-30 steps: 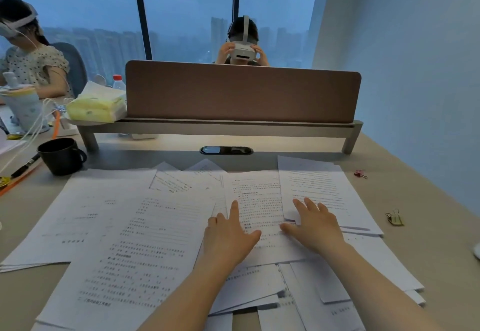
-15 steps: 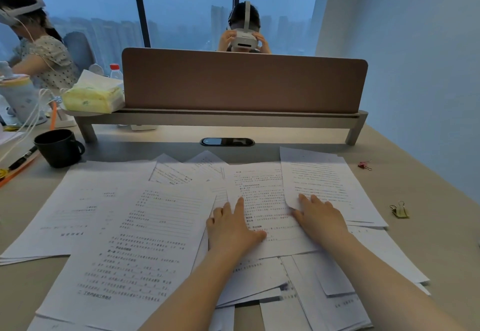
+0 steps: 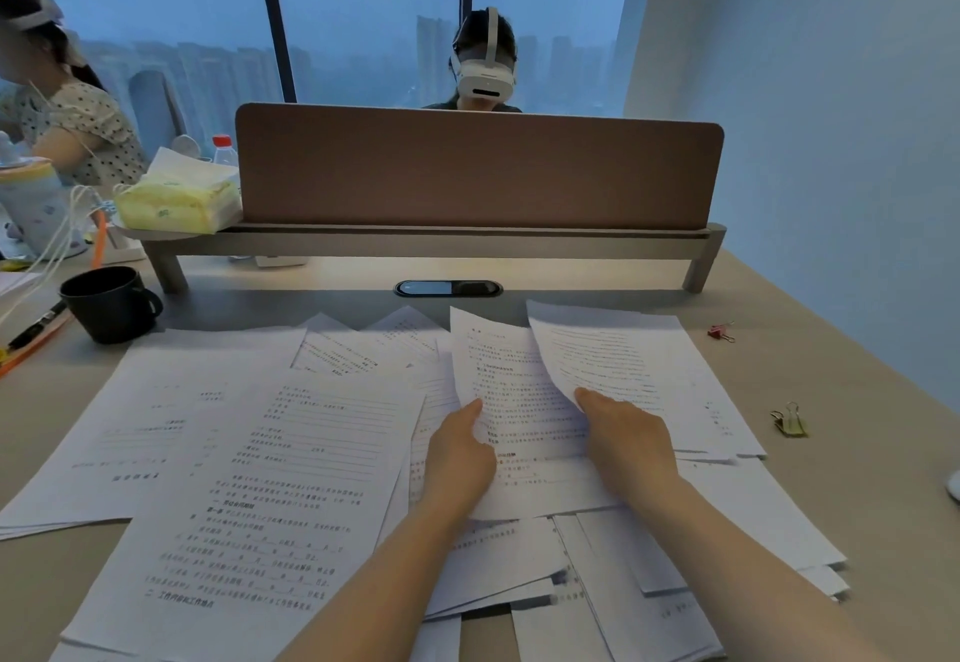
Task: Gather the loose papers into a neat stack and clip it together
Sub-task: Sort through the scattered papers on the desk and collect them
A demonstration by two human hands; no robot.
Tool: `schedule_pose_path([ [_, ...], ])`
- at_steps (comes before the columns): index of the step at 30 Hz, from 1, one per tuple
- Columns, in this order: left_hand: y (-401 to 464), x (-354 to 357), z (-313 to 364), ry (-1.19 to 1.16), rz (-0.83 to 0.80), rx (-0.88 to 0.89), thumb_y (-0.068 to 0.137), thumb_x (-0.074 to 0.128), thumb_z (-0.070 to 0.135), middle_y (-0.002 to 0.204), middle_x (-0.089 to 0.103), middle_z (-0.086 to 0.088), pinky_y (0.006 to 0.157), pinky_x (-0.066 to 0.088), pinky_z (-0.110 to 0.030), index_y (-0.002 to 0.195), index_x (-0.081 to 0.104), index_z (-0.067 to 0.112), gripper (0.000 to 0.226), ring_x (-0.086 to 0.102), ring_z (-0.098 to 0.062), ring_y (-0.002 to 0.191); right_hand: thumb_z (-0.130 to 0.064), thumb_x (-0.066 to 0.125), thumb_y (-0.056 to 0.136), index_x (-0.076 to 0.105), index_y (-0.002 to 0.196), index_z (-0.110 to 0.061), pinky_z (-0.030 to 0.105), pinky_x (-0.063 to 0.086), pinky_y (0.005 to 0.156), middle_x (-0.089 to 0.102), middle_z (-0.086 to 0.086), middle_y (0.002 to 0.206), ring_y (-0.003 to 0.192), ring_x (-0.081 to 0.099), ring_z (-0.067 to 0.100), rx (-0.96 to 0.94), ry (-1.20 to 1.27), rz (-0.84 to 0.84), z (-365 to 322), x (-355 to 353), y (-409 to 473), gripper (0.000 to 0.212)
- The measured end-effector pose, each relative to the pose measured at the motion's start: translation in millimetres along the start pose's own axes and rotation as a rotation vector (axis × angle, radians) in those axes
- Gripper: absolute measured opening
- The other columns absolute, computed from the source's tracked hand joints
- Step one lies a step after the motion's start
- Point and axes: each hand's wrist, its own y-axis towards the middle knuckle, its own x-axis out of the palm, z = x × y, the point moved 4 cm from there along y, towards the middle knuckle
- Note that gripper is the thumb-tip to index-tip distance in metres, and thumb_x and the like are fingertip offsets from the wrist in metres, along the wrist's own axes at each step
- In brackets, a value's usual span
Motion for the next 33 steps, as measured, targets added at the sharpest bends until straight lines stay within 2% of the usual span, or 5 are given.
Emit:
schedule_pose_path([
  [12, 7.9, -15.2, -3.8, -0.708, -0.072, -0.293, 0.098, 0.055, 0.029, 0.108, 0.074, -0.011, 0.089, 0.056, -0.044, 0.113, 0.067, 0.014, 0.024, 0.07, -0.03, 0.098, -0.015, 0.043, 0.092, 0.051, 0.122, -0.023, 0.035, 0.04, 0.069, 0.067, 0.003, 0.117, 0.101, 0.062, 0.029, -0.305, 0.129, -0.034, -76.0, -2.2, -33.2, 0.032],
  [16, 8.1, -15.7, 0.1, -0.518, -0.102, -0.155, 0.084, 0.059, -0.008, 0.099, 0.074, -0.004, 0.084, 0.059, -0.04, 0.108, 0.068, 0.015, 0.034, 0.07, -0.026, 0.096, -0.038, 0.037, 0.098, 0.052, 0.122, -0.024, 0.037, 0.041, 0.073, 0.066, 0.001, 0.118, 0.101, 0.06, 0.028, -0.397, 0.186, -0.09, -86.0, -5.4, -43.7, 0.032],
  [19, 7.6, -19.2, 1.6, -0.274, -0.053, -0.089, 0.074, 0.055, -0.009, 0.099, 0.073, -0.01, 0.078, 0.06, -0.045, 0.105, 0.065, 0.012, 0.039, 0.068, -0.029, 0.094, -0.06, 0.029, 0.093, 0.058, 0.103, -0.022, 0.039, 0.047, 0.076, 0.067, -0.002, 0.106, 0.095, 0.06, 0.023, -0.395, 0.287, -0.182, -81.1, -16.5, -46.5, 0.048],
  [24, 4.8, -26.3, -6.2, -0.175, -0.049, -0.09, 0.072, 0.05, -0.01, 0.115, 0.065, -0.001, 0.068, 0.047, -0.026, 0.129, 0.053, 0.021, 0.065, 0.059, -0.021, 0.103, -0.029, 0.039, 0.099, 0.047, 0.14, -0.027, 0.036, 0.04, 0.102, 0.054, -0.004, 0.143, 0.128, 0.05, 0.02, -0.078, 0.329, -0.153, -27.0, -24.0, -23.1, 0.042],
  [33, 4.2, -51.3, -8.6, -0.036, 0.024, -0.048, 0.082, 0.047, -0.003, 0.114, 0.06, 0.004, 0.084, 0.047, -0.033, 0.134, 0.05, 0.023, 0.058, 0.054, -0.019, 0.103, -0.015, 0.05, 0.085, 0.036, 0.142, -0.018, 0.043, 0.045, 0.099, 0.043, 0.005, 0.143, 0.125, 0.046, 0.032, 0.071, -0.137, -0.418, 38.7, -6.1, 5.5, 0.059],
])
